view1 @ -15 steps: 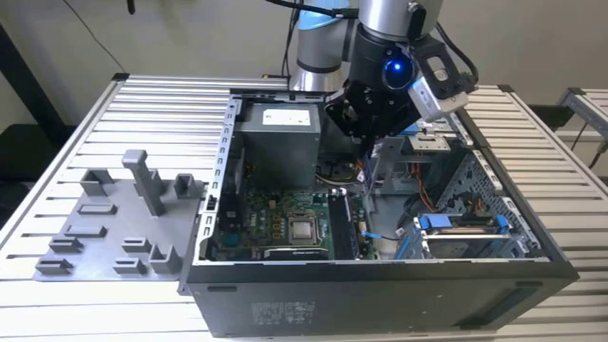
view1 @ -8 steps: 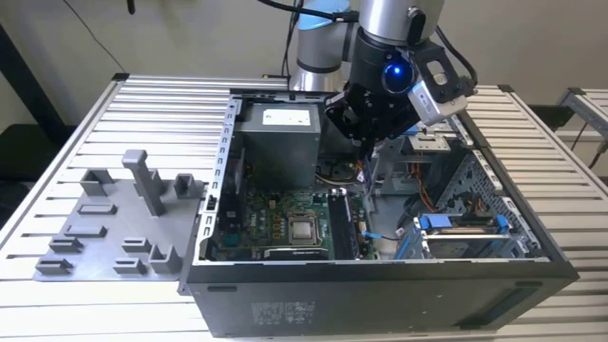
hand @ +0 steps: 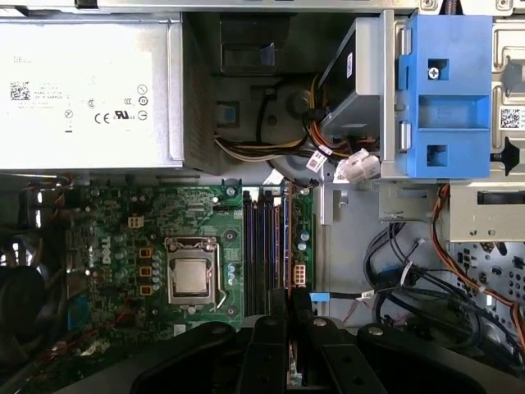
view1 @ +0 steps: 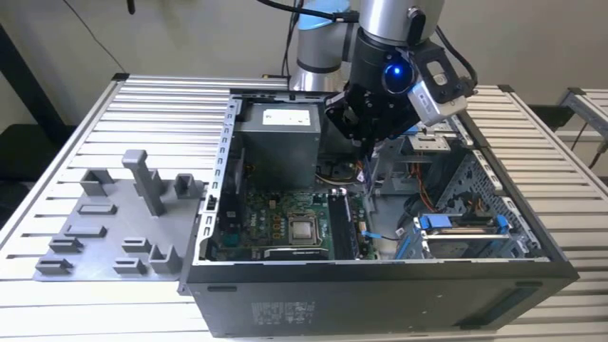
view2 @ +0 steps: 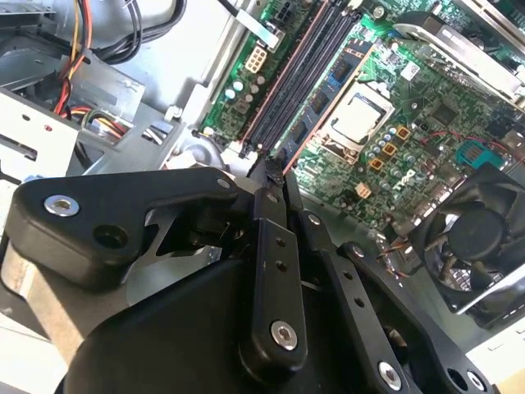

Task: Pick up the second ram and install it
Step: 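Insert the second ram into the second slot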

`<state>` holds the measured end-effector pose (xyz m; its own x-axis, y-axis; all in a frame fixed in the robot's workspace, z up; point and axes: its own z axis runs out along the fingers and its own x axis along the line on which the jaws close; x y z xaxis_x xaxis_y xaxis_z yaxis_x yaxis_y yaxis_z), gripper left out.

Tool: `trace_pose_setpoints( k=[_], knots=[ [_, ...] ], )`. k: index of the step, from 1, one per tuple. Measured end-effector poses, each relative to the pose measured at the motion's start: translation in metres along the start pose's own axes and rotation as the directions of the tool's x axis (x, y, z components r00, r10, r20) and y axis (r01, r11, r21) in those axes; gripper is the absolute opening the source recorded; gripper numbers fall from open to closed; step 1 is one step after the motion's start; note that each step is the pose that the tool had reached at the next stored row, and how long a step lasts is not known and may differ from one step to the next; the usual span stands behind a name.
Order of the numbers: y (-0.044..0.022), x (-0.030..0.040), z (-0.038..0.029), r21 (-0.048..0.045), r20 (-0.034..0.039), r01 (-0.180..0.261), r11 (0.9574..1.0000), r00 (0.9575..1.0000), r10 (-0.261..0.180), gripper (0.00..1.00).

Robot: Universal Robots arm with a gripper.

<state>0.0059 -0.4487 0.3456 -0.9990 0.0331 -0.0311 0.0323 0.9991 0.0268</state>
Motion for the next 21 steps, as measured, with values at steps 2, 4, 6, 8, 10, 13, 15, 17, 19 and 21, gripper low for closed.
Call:
trace_pose_setpoints(
  k=[2, 4, 6, 8, 10, 13, 15, 17, 19, 21],
  knots=[
    [0.0000, 0.0000, 0.0007, -0.0002, 0.0001, 0.000, 1.0000, 1.0000, 0.000, 0.14],
    [-0.0001, 0.0001, 0.0029, 0.0019, -0.0006, 0.000, 1.0000, 1.0000, 0.000, 0.14],
    [-0.0002, 0.0002, 0.0065, 0.0026, -0.0007, 0.000, 1.0000, 1.0000, 0.000, 0.14],
    [-0.0003, 0.0003, 0.0100, 0.0040, -0.0007, 0.000, 1.0000, 1.0000, 0.000, 0.14],
    [-0.0003, 0.0003, 0.0125, 0.0061, -0.0012, 0.001, 1.0000, 1.0000, -0.001, 0.14],
    [-0.0005, 0.0005, 0.0175, 0.0090, -0.0011, 0.001, 1.0000, 1.0000, -0.001, 0.14],
    [-0.0006, 0.0006, 0.0211, 0.0124, -0.0010, 0.001, 0.9999, 1.0000, -0.001, 0.14],
    [-0.0007, 0.0007, 0.0247, 0.0158, -0.0009, 0.001, 0.9999, 1.0000, -0.001, 0.14],
    [-0.0007, 0.0009, 0.0284, 0.0177, -0.0007, 0.001, 0.9998, 1.0000, -0.001, 0.14],
    [-0.0008, 0.0010, 0.0320, 0.0207, -0.0004, 0.001, 0.9998, 1.0000, -0.001, 0.14]
  ],
)
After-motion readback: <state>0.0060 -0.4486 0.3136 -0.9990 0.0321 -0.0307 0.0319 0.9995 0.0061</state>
